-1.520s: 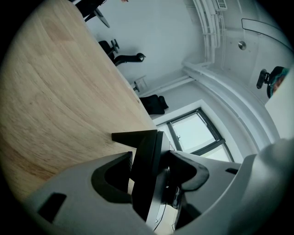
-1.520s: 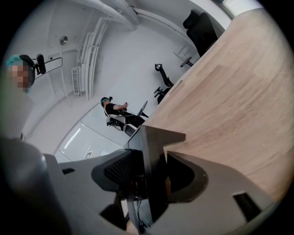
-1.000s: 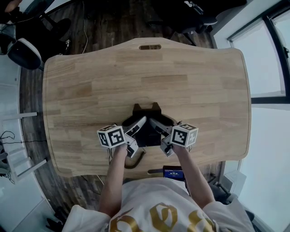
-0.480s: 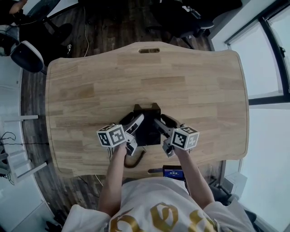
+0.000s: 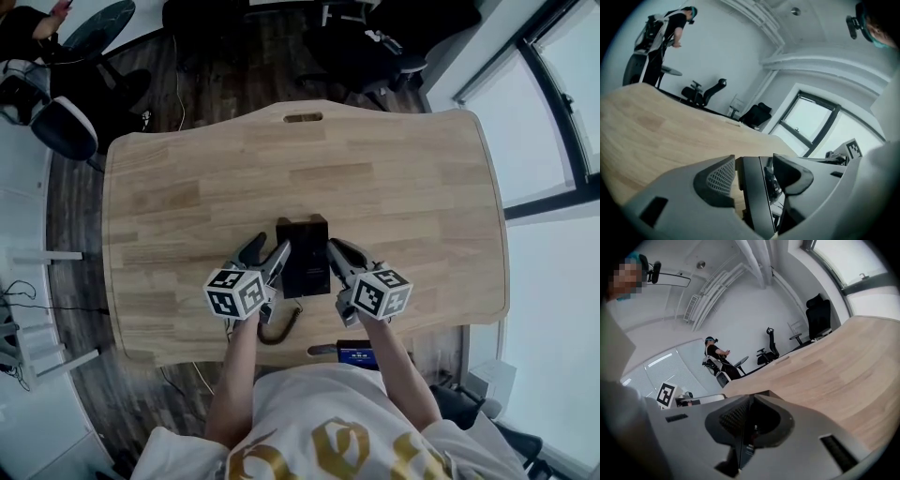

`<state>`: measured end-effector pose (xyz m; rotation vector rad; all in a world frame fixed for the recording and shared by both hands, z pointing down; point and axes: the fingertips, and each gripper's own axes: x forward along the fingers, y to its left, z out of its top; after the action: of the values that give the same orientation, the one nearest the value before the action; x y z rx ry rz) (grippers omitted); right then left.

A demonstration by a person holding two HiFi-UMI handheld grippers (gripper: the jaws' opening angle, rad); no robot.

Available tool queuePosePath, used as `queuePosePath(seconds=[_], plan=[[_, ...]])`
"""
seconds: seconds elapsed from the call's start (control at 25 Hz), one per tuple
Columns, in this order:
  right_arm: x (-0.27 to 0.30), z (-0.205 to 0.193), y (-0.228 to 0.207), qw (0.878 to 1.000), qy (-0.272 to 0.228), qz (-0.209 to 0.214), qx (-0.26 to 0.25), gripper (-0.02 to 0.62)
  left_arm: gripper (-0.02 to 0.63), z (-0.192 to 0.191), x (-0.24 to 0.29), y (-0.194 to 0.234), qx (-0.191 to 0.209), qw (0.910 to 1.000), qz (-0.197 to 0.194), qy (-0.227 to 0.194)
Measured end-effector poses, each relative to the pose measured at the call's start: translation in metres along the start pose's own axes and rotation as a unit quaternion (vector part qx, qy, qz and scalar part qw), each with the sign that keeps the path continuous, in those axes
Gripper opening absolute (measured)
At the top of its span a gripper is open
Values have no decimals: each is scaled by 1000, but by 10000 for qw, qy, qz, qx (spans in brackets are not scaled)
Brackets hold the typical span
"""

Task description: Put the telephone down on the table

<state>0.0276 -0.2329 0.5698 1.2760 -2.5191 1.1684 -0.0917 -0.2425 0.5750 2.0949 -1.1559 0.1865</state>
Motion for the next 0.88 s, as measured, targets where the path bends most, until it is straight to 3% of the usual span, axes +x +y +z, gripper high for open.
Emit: queuePosePath(seconds=[0.08,0.24,0.6,0.88], plan=[[-7,1,10,9999,-31,60,-106,25,168,4,-8,-9,252,9996,-11,-83],[-18,2,31,9987,-64,12,-507,18,34,9,-25,-26,337,9990,-97,-270],[-48,-2,69,9945,-248,-90,-1015,15,9,9,-63,-57,467,9977,-340,-368],[-76,-4,87,9909,-507,-248,-1225,14,9,3,-83,-86,971,9932,-478,-427]])
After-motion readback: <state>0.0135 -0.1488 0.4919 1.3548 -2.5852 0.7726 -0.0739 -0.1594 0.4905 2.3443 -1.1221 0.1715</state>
